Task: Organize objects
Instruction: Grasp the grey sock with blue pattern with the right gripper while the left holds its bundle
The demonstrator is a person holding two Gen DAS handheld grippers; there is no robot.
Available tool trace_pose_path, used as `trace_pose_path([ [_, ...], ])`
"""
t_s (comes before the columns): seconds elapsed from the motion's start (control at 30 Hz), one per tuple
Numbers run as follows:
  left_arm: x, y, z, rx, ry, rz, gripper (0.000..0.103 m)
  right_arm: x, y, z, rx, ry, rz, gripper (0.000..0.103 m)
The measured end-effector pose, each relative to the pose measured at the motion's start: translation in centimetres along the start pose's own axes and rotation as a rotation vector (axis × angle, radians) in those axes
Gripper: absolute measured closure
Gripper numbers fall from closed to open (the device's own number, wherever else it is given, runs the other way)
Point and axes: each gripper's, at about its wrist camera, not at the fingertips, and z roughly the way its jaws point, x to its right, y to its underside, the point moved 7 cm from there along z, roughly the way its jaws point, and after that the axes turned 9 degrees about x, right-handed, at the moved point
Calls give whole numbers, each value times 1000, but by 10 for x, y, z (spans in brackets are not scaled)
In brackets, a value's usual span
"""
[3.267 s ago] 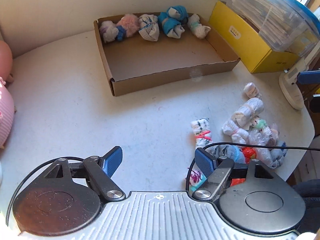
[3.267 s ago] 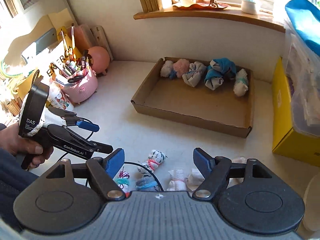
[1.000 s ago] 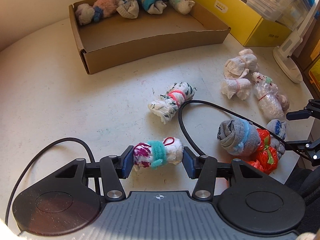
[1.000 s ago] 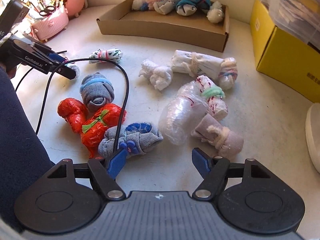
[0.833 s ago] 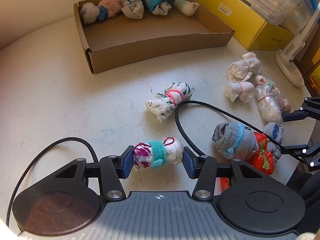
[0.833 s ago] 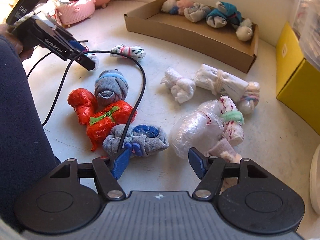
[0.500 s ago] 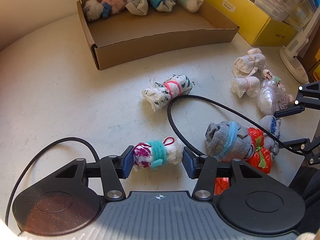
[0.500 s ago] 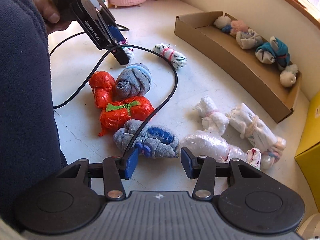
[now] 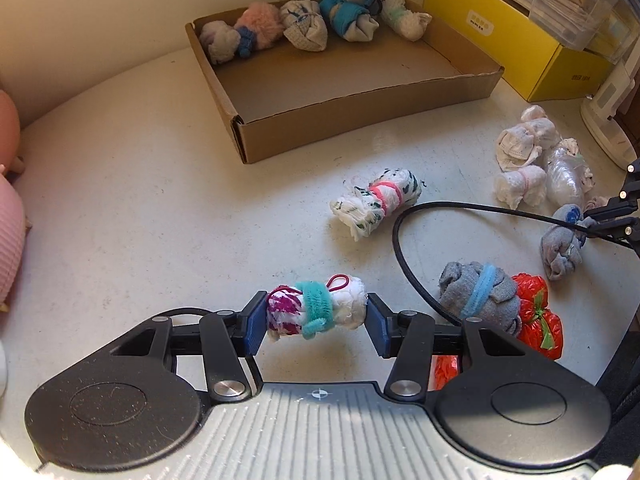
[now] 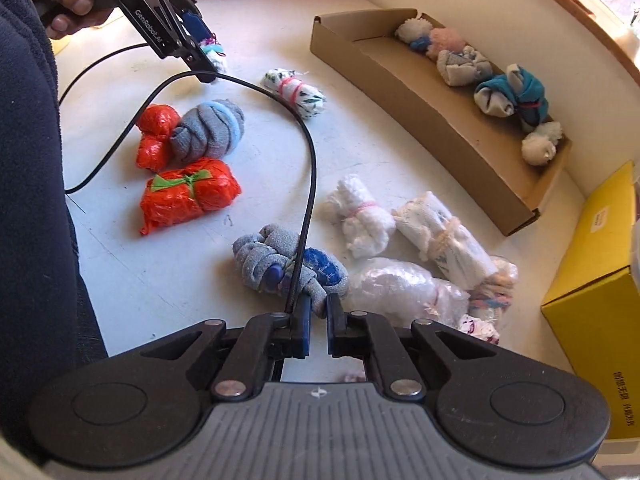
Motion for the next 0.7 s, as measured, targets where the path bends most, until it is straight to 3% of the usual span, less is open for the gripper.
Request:
trace_pose_path([
  [0.2, -13, -11, -1, 16, -25, 0, 46, 16, 8, -6, -43, 168, -123, 100],
  [0.27, -15, -16, -1, 24, -25, -5, 46, 21, 7, -10, -41, 175, -91, 100],
  [0.37, -16, -22, -2, 39, -19, -3, 46, 40, 6, -12, -38, 122, 192, 91],
  [0.43, -16, -25, -3, 46, -18, -6, 46, 56, 9, -10, -52, 108, 452, 63],
  [0.57, -16, -27, -3, 53, -10, -30, 46, 68, 21, 2, -77, 36, 981, 63],
  [0.63, -15, -27, -3, 55, -9, -33, 46, 67, 25, 8, -86, 32, 1137, 63],
  [0.7, -15, -26, -2, 54, -5, -41, 46, 63, 27, 16, -121, 60, 1203, 65],
])
